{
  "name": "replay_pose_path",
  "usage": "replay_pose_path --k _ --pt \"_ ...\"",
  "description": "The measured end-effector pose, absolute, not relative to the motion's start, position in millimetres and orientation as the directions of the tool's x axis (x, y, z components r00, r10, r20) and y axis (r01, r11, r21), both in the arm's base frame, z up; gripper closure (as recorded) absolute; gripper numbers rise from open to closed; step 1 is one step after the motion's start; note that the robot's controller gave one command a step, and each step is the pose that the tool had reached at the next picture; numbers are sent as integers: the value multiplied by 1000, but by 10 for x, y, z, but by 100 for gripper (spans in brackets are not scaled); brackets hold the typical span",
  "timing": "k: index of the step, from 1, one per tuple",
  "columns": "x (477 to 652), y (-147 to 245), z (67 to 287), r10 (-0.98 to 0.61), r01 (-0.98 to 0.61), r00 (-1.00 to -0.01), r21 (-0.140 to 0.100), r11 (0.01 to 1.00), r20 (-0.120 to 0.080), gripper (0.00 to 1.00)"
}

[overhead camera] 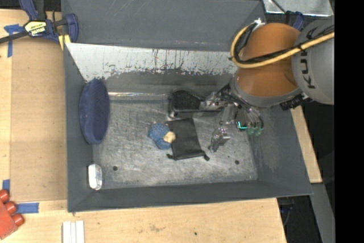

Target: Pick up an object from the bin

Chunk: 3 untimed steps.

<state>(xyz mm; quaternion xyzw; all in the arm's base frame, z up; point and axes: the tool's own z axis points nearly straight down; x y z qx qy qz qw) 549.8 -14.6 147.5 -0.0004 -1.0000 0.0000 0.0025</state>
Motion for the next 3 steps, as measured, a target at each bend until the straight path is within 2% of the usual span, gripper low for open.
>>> replay_pose_path --k 1,2,3 --pt "5218 253 724 -124 -124 -992 -3 992 -11 0" --pt "5278 263 774 -123 -123 -992 -2 992 -33 100" --pt "5379 330 2210 -269 -269 -963 -3 963 -13 100"
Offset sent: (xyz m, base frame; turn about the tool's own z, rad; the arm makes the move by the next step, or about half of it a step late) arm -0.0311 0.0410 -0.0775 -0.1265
